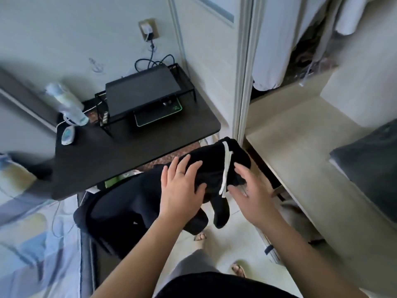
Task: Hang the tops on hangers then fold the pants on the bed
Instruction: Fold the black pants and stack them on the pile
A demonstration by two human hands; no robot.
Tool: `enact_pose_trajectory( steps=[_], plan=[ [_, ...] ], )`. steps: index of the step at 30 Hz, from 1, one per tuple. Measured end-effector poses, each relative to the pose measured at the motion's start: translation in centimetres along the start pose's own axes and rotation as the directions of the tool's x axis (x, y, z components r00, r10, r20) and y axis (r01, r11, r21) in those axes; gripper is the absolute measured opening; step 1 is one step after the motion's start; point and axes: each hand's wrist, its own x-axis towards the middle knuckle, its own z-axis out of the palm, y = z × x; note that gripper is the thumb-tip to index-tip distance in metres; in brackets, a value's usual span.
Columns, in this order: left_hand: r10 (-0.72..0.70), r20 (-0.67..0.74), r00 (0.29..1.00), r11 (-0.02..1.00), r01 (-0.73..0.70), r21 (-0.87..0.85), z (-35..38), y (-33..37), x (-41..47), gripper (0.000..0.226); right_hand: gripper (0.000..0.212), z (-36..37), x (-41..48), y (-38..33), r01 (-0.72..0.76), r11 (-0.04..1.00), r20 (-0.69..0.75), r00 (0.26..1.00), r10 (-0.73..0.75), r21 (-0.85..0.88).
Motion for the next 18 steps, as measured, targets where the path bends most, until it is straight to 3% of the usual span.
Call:
enact_pose_trajectory(
  steps=[3,6,9,12,16,18],
  plan=[
    [-0.122,-0.044,0.992,0.99,0.124,0.063,-1.5,-3.4,-1.2,0.062,0.069,1.0,1.8,-1.8,0.049,0.991,-0.042,0.998,-0.055,-0.125],
    [-0.177,-0.097,0.979,0.984,0.178,0.0,-2.9,-6.1,-0.8,0.048,0.071,1.9,3.9,-3.3,0.069,0.986,0.031,0.997,-0.065,-0.153],
    [-0.13,0.008,0.992,0.985,0.13,-0.115,-4.2,-7.9,1.0,0.04,0.061,3.5,5.4,-4.4,0.15,0.954,0.043,0.989,-0.144,-0.259],
    [-0.046,0.116,0.992,0.973,0.071,-0.221,-5.1,-8.7,2.2,0.036,0.05,5.2,5.9,-5.0,0.137,0.907,-0.003,0.989,-0.151,-0.399],
    [-0.003,0.11,0.994,0.946,0.038,-0.322,-5.3,-10.1,2.1,0.032,0.046,8.7,5.2,-6.6,0.188,0.821,0.011,0.976,-0.216,-0.539],
    [-0.004,0.098,0.995,0.958,0.032,-0.284,-5.4,-11.6,1.3,0.041,0.044,10.8,4.8,-7.7,0.218,0.8,0.074,0.974,-0.214,-0.559]
  ],
)
